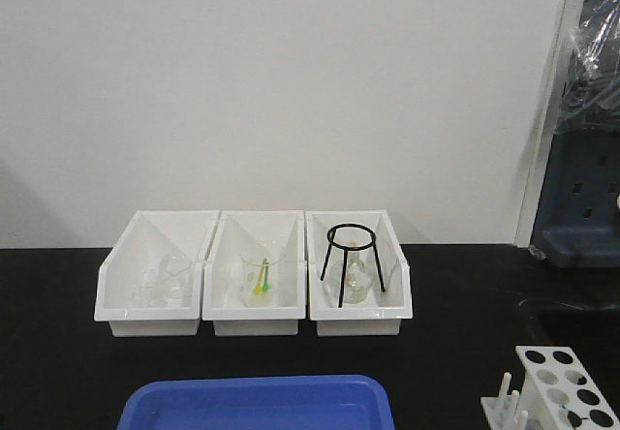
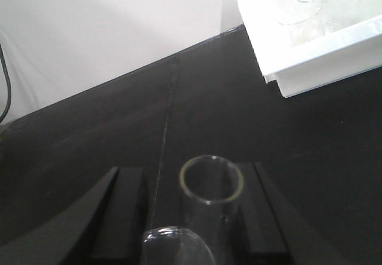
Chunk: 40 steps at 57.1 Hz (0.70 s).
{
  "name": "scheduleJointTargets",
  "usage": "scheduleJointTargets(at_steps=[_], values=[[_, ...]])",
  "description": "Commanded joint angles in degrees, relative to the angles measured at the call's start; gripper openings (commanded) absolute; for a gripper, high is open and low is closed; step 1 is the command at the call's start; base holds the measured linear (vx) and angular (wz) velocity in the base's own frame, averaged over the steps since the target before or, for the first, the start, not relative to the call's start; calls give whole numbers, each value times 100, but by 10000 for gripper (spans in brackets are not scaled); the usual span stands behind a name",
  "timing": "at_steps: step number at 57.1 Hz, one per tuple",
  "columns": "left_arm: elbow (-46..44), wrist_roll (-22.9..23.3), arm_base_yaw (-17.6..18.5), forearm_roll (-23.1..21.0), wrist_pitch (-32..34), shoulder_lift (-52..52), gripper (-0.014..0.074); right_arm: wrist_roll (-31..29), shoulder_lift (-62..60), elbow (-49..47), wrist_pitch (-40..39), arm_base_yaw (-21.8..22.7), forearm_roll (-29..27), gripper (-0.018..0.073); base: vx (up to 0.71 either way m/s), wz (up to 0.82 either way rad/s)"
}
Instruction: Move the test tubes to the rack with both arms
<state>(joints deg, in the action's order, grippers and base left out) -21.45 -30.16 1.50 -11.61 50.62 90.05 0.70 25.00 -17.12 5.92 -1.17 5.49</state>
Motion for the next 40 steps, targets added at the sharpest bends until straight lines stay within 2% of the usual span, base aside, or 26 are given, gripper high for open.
scheduleJointTargets(at_steps=[1,13,37,40], values=[[-137,55,3,-15,507,-162,375,-5,80,-196,-504,-1,40,495,0,0],[-137,55,3,-15,507,-162,286,-5,80,-196,-515,-1,40,495,0,0],[-137,67,3,-63,537,-199,-8,-5,80,-196,-528,-1,40,495,0,0],[-137,73,3,-70,555,-252,-6,-5,80,-196,-539,-1,40,495,0,0]])
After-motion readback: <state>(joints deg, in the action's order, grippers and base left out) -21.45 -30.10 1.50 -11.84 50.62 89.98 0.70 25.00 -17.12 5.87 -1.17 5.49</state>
